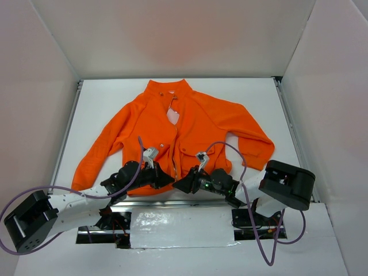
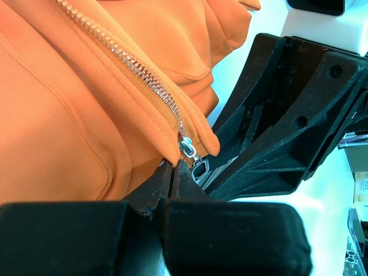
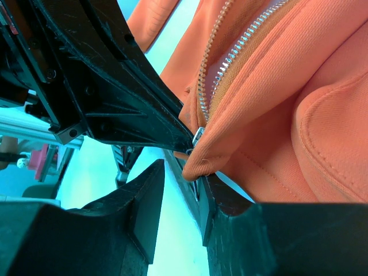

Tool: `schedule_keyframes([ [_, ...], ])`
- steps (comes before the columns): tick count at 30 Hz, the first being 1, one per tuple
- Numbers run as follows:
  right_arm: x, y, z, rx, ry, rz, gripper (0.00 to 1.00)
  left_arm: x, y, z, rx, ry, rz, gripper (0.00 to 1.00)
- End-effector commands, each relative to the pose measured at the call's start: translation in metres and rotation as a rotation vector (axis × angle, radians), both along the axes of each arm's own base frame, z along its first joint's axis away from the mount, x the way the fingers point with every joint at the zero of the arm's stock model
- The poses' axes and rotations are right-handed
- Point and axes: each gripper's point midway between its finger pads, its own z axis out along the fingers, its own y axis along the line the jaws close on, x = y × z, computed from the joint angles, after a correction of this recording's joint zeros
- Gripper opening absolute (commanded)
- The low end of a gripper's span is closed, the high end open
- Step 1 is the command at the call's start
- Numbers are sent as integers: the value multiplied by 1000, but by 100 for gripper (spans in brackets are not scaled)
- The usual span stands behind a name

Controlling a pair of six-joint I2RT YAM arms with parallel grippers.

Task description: Zip up the jacket

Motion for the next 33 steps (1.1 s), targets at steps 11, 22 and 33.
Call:
schedule_keyframes([
  [11, -2, -3, 24, 94, -29, -7, 37, 8, -9, 16, -11, -58, -16, 0],
  [22, -4, 0, 21, 94, -18, 12, 27, 8, -11, 17, -14, -55, -17, 0],
  [33, 0, 1, 17, 76, -11, -8, 12, 9, -12, 21, -19, -63, -23, 0],
])
